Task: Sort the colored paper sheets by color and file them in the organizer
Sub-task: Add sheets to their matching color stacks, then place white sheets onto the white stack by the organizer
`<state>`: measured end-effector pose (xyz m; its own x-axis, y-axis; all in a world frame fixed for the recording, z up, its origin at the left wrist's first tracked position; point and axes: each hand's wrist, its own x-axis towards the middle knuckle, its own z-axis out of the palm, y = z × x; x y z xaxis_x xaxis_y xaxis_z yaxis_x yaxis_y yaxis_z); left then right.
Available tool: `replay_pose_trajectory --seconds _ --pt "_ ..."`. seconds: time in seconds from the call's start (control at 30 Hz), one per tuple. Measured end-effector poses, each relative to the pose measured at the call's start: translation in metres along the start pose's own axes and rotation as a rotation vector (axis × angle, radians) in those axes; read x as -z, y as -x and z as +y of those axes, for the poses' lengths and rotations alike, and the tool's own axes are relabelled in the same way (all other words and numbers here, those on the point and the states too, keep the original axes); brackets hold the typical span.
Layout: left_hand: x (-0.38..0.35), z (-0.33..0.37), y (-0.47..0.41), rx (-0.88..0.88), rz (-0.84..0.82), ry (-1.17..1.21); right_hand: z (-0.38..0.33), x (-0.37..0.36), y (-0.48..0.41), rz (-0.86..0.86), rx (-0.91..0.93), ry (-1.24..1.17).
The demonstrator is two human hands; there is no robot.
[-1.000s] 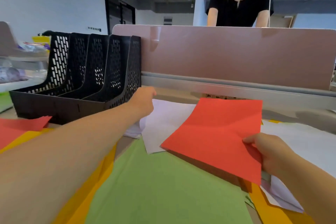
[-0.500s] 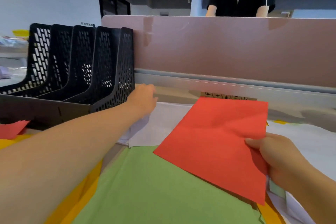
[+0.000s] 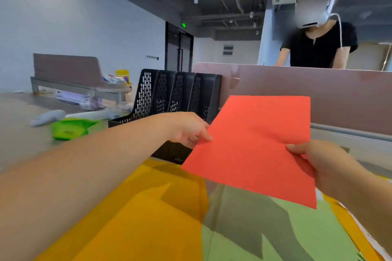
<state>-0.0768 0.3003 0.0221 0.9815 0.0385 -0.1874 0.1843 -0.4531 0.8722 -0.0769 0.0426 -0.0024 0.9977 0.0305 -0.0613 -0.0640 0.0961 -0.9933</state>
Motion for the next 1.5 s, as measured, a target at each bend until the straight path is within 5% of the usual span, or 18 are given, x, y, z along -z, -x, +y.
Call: replay_pose_trajectory --seconds 0.33,0.57,0.73,0.87,0.97,1.23,1.5 --pt "0.145 -0.119 0.161 0.189 0.437 -0.037 0.041 -0.185 0.059 -0.520 -0.238 0.246" --pt "0.189 -0.197 0.244 0.306 0.788 -0.121 0.081 -0.285 0.082 -0.610 -0.267 0.326" --pt "0.198 -0.215 0.259 0.329 0.833 -0.195 0.099 -0.317 0.076 -0.585 -0.291 0.342" --pt "0.192 -0.215 0.255 0.318 0.795 -0.295 0.105 -0.334 0.076 -0.583 -0.418 0.070" --pt "0.180 -0.207 0.245 0.276 0.730 -0.377 0.112 -0.338 0.071 -0.619 -0.367 0.242" --pt "0.122 -0.152 0.192 0.090 0.555 -0.567 0.085 -0.254 0.053 -0.549 -0.316 0.448" --pt "-0.017 -0.051 0.078 -0.283 0.317 -0.617 0.057 -0.035 0.005 -0.169 -0.169 0.464"
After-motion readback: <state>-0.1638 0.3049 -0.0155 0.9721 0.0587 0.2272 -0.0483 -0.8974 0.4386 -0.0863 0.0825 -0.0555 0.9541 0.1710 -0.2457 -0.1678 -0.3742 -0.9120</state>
